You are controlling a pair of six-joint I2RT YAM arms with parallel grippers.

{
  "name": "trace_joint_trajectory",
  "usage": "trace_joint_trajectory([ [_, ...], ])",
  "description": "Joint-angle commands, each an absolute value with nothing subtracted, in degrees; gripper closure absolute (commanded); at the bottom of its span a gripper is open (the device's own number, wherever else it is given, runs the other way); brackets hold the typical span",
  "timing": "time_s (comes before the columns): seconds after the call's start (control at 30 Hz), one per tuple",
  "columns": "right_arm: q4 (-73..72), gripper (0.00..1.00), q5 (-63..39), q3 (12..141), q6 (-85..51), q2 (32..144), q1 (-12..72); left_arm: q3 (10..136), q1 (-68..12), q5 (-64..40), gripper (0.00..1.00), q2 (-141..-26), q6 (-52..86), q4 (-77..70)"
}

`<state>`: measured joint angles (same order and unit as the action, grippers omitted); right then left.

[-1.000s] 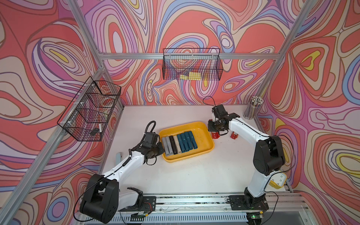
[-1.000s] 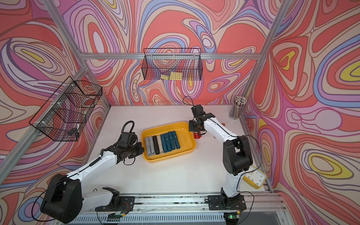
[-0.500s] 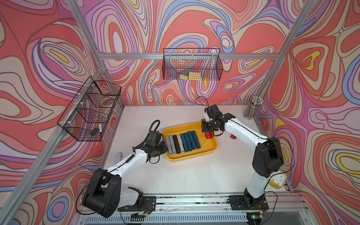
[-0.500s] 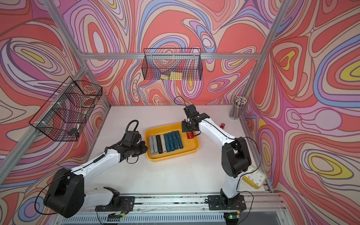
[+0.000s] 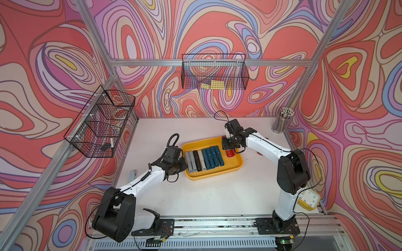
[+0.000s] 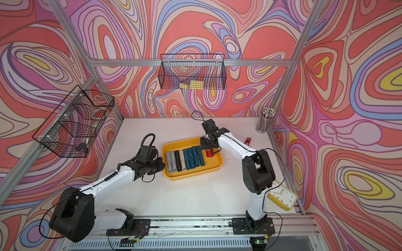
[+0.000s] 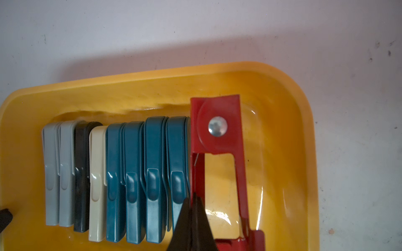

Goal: Put the pruning pliers into the storage box
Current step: Place the pruning pliers in the storage box.

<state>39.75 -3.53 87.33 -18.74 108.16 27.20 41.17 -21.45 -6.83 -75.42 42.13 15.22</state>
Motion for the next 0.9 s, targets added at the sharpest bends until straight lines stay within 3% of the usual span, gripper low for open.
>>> trace_joint_trajectory([
  [0.0,37.9,1.0,-3.8,87.2,-19.2,109.0,27.8,41.9,-22.1,-6.5,0.97,-74.9,40.9,17.6],
  [0.87,35.5,1.0,-4.5,84.2,-19.3,112.8,27.8,43.1,-22.1,-5.4,0.68,-73.2,38.8,19.1],
])
